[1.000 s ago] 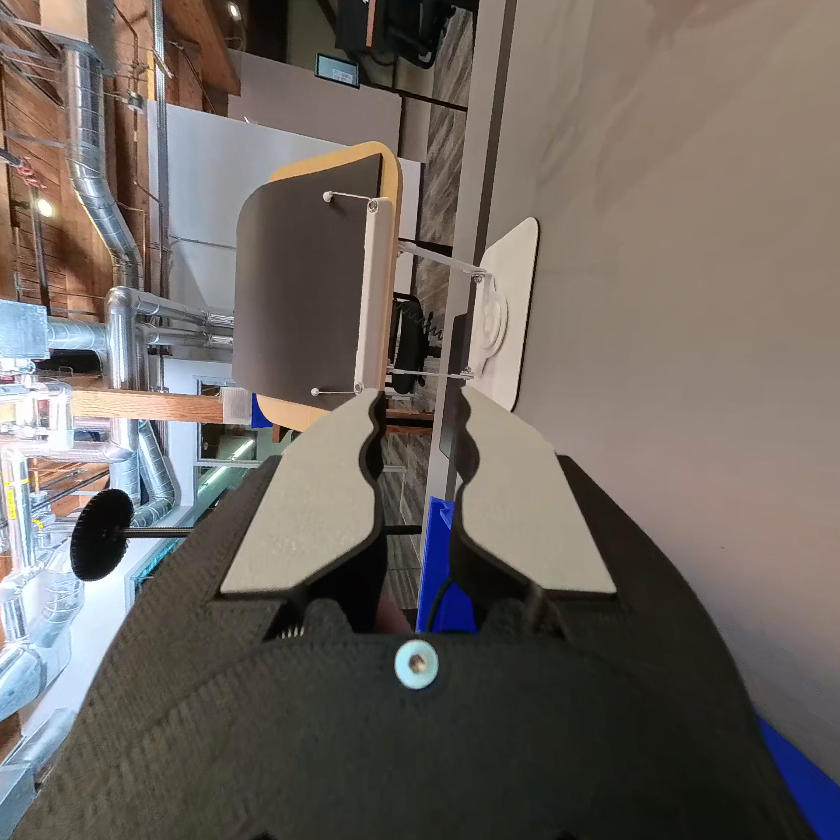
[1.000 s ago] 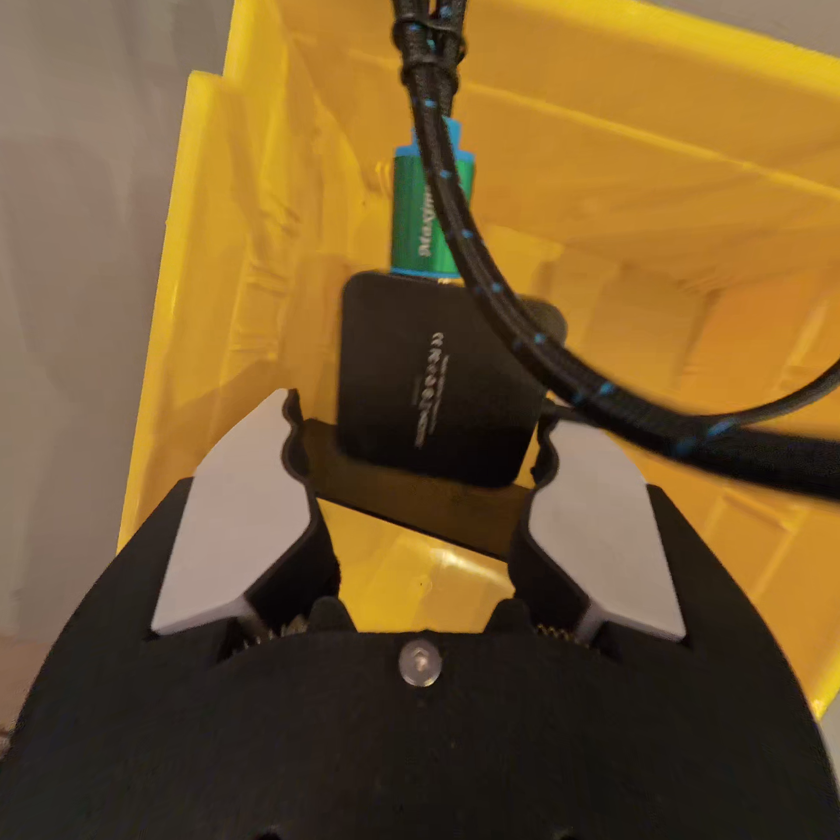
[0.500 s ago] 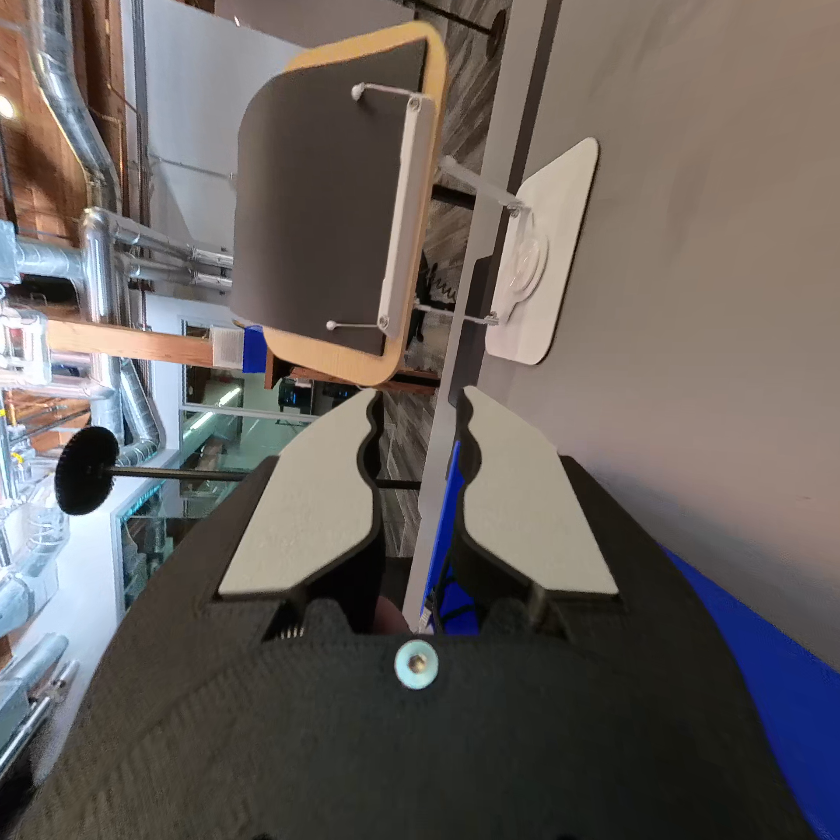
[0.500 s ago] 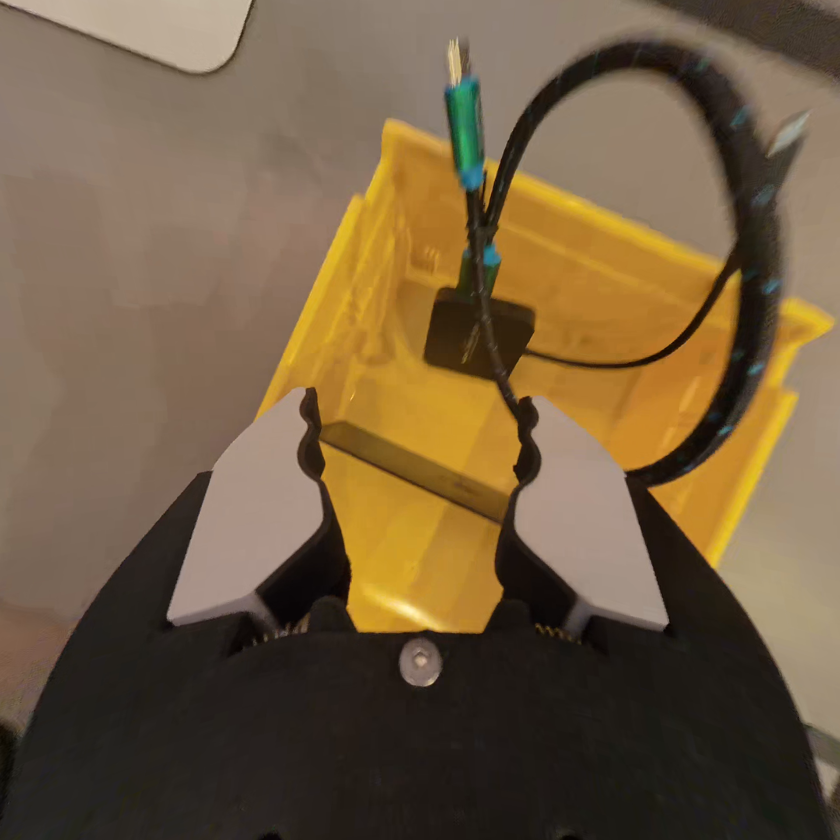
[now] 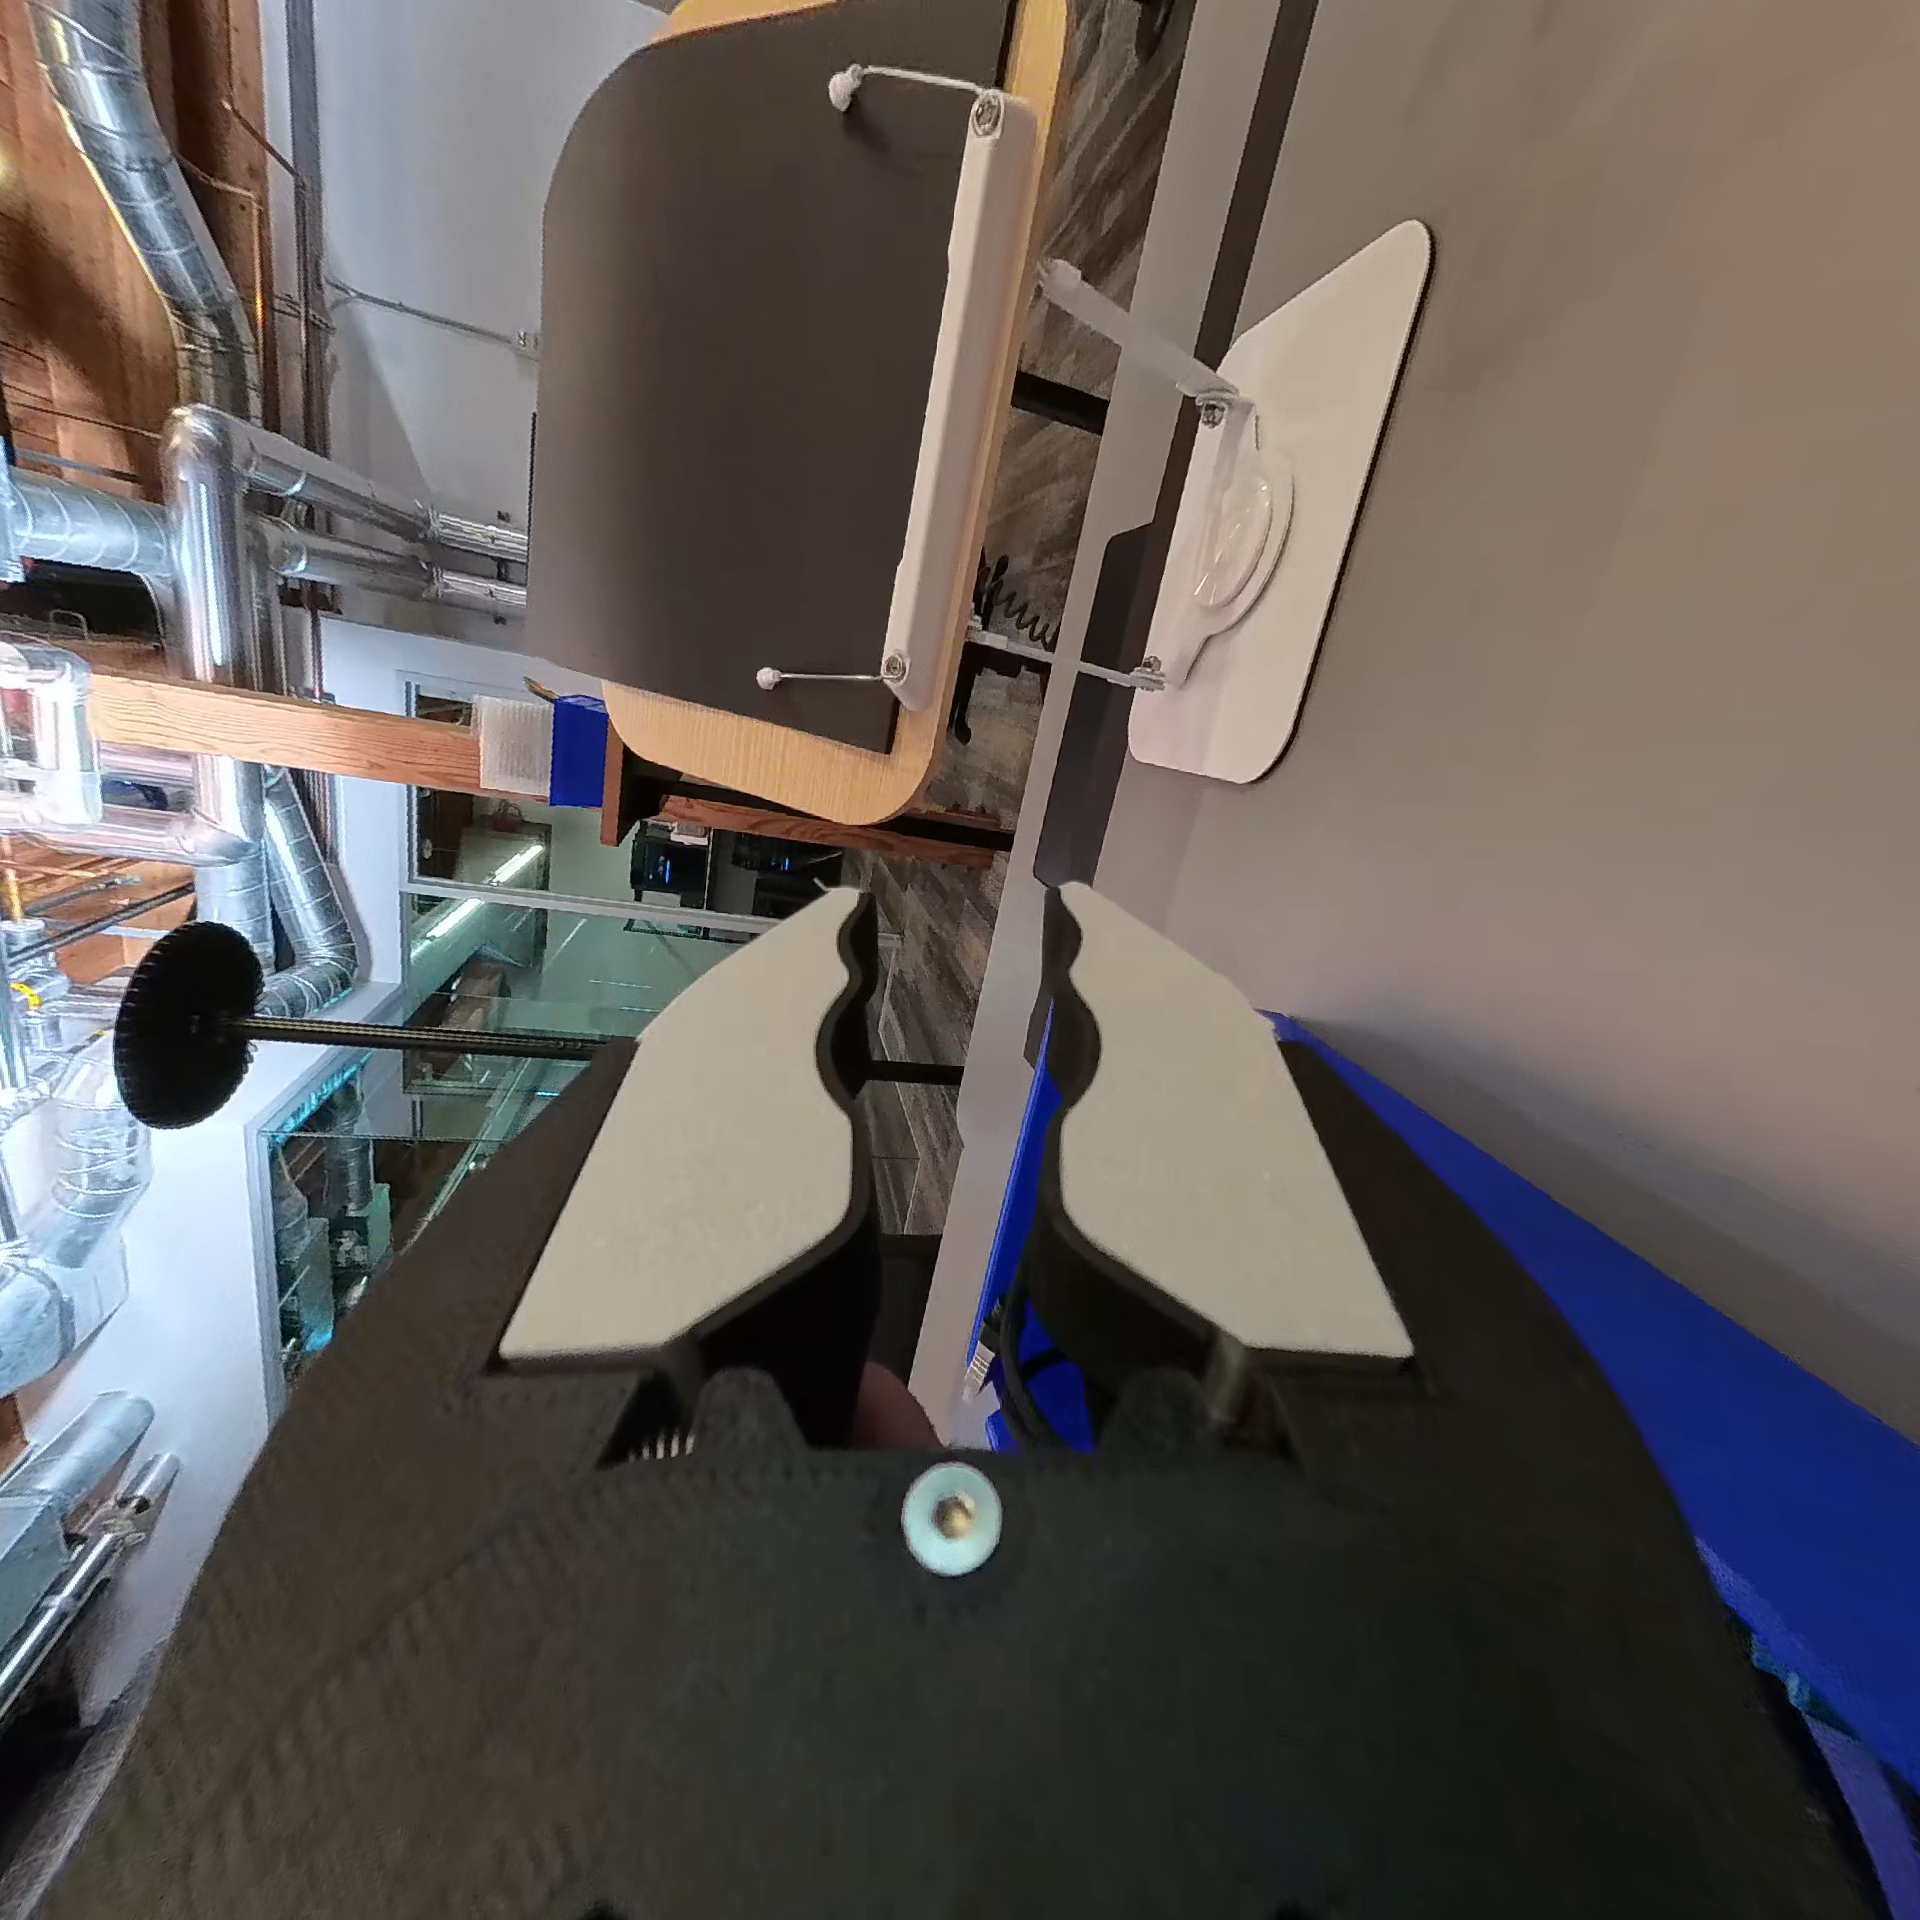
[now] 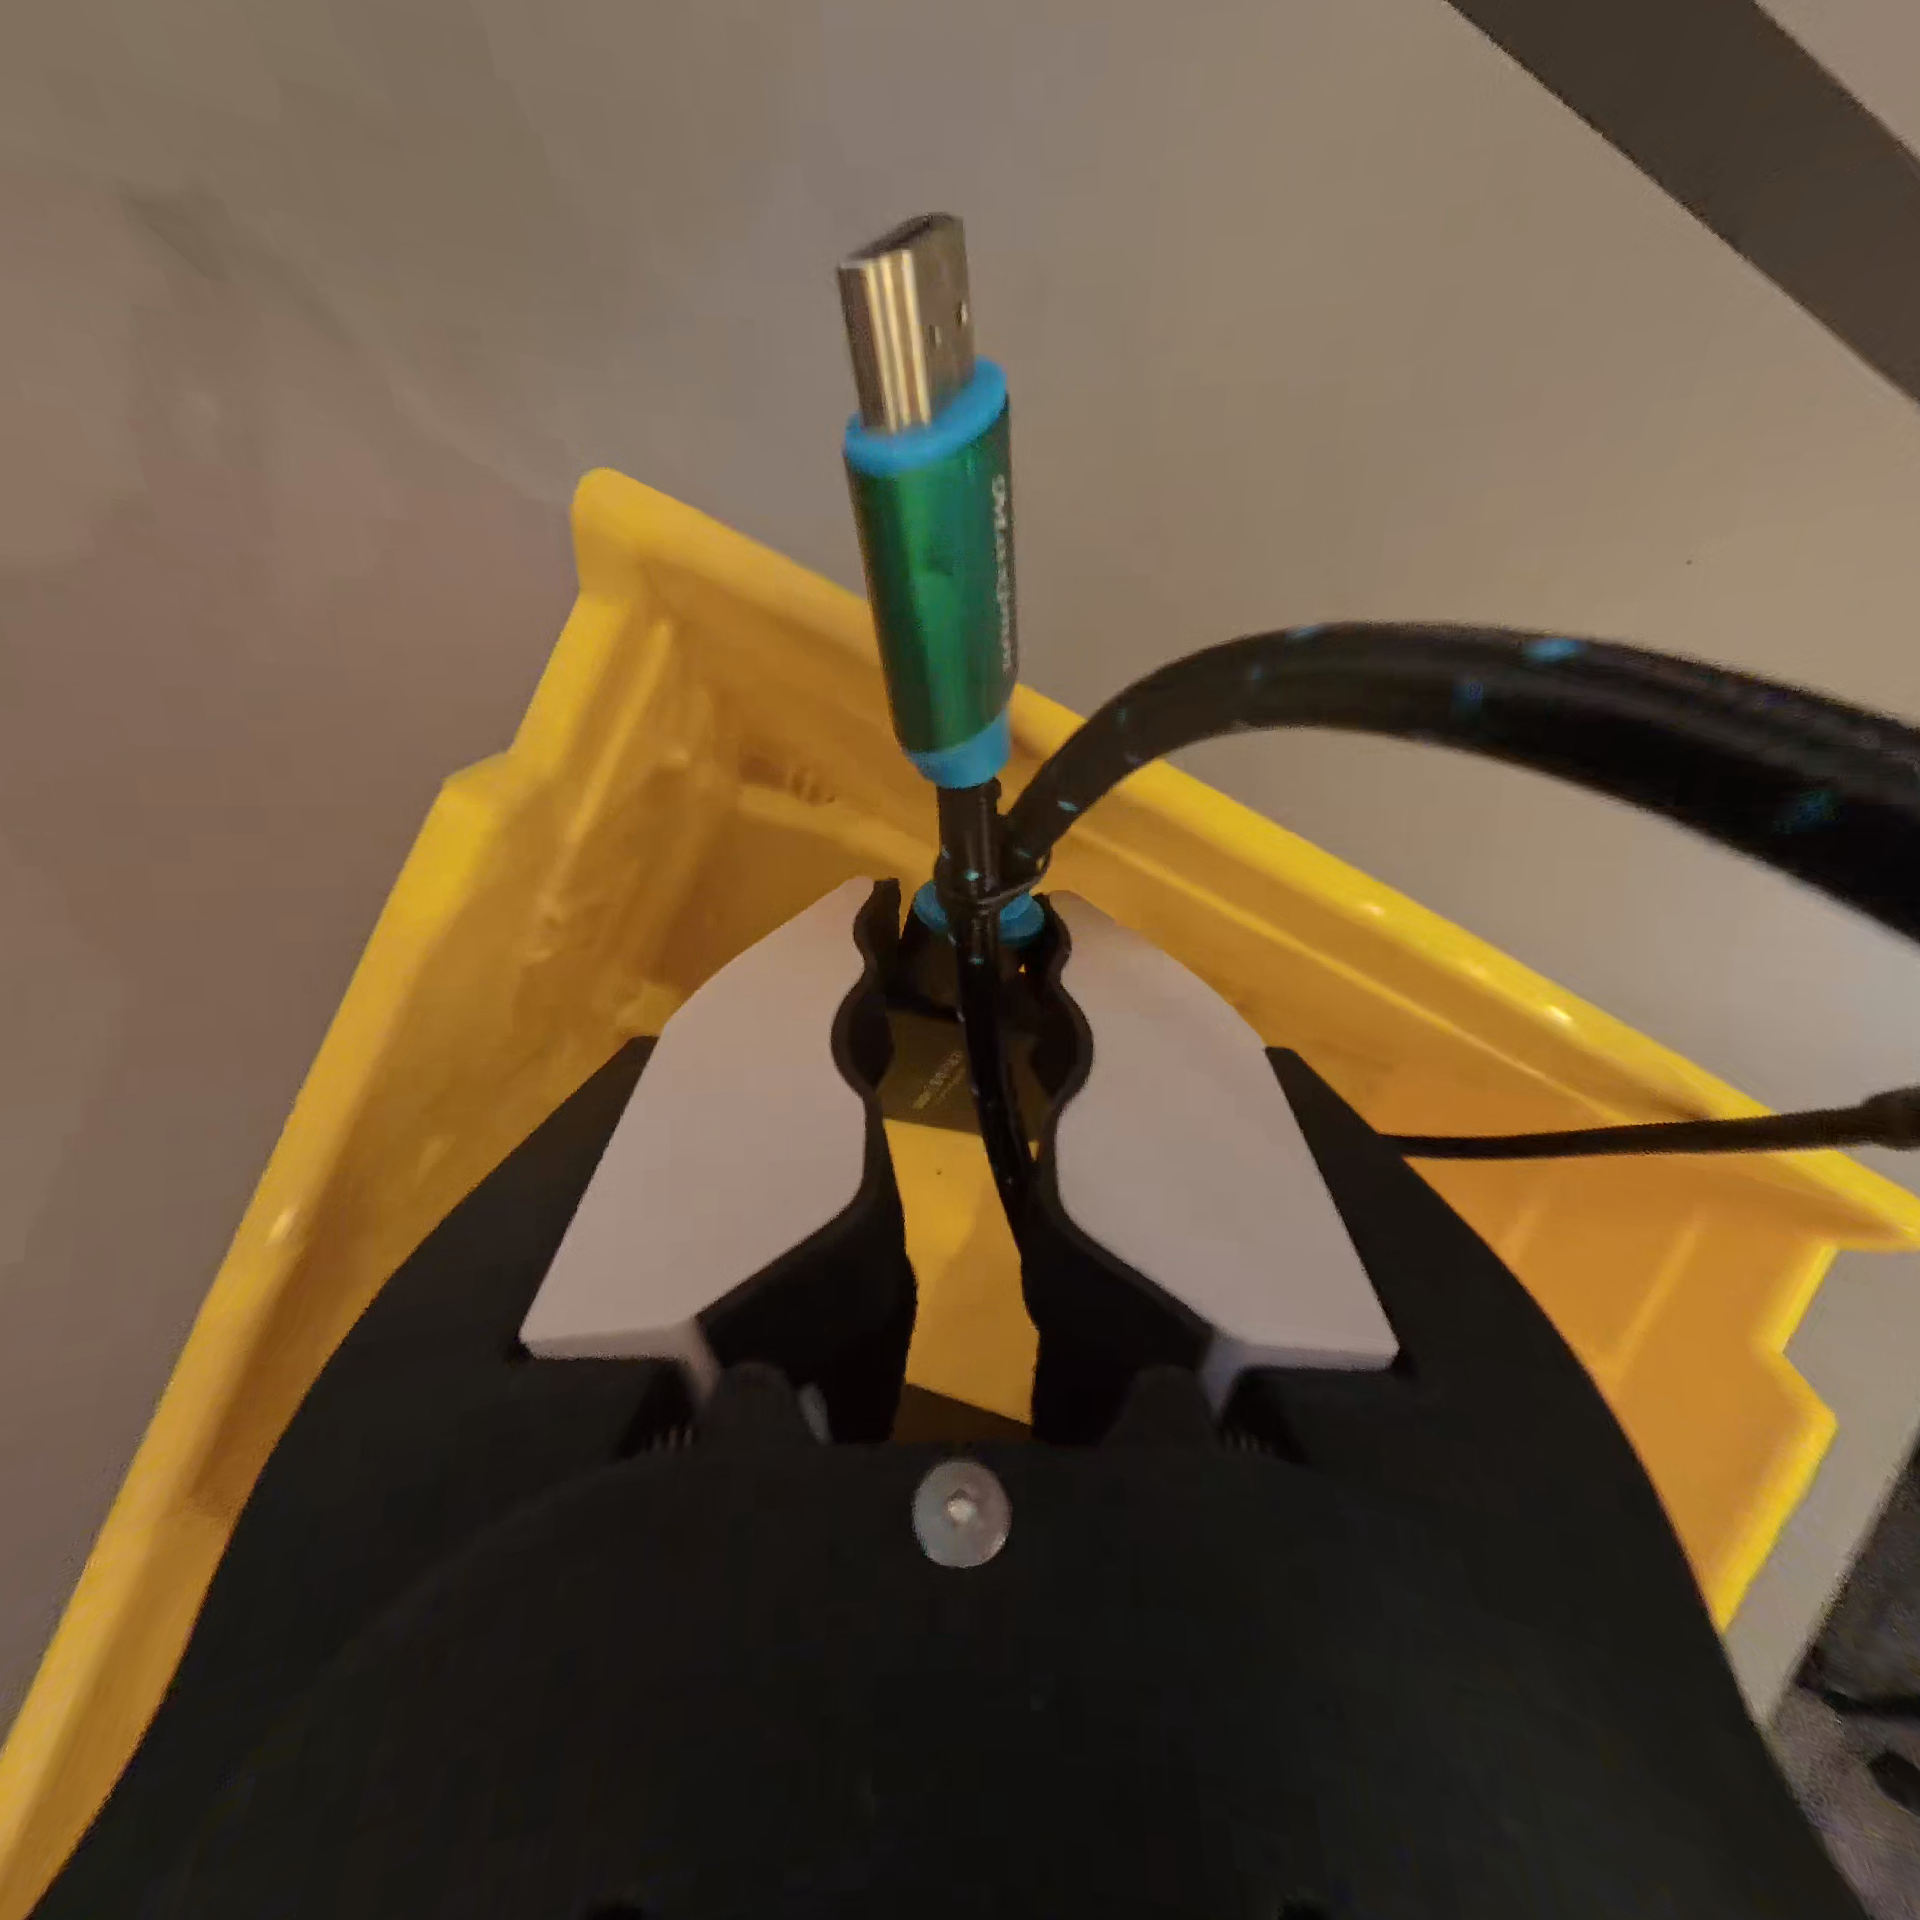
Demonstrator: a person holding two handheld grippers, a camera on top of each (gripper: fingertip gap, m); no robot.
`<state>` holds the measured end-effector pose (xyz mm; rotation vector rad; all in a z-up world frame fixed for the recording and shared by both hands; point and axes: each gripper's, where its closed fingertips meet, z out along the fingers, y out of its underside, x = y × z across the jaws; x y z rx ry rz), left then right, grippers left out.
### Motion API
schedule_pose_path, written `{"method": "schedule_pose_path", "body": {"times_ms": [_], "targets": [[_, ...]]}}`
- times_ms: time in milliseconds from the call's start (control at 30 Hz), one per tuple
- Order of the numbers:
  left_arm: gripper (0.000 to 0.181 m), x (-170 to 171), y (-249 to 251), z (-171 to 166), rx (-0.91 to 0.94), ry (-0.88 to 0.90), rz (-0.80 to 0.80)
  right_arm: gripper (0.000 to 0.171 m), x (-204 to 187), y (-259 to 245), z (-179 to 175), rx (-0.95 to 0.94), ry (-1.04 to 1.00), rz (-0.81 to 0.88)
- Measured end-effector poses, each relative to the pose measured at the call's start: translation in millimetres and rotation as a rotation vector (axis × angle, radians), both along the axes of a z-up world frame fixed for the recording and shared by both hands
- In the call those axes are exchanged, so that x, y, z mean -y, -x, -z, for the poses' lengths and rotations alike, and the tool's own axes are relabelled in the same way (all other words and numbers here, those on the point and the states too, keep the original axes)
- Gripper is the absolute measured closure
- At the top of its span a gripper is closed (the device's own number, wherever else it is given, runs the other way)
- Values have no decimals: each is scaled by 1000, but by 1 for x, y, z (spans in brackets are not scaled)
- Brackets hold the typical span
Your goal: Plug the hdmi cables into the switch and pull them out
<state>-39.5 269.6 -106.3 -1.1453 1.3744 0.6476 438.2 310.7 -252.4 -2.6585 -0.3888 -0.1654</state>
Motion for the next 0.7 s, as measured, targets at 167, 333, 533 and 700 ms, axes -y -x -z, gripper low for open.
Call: {"method": "schedule_pose_path", "body": {"times_ms": [167, 333, 533, 700], "targets": [[152, -5, 6, 2, -1, 6, -13, 150, 14, -2, -23, -70, 60, 30], [152, -7, 10, 0, 3, 7, -22, 150, 46, -7, -59, -45, 214, 56], [152, -5, 9, 1, -7, 10, -24, 150, 50, -5, -28, -143, 363, 126], [152, -5, 11, 0, -8, 16, -30, 150, 55, -3, 28, -178, 491, 161]]}}
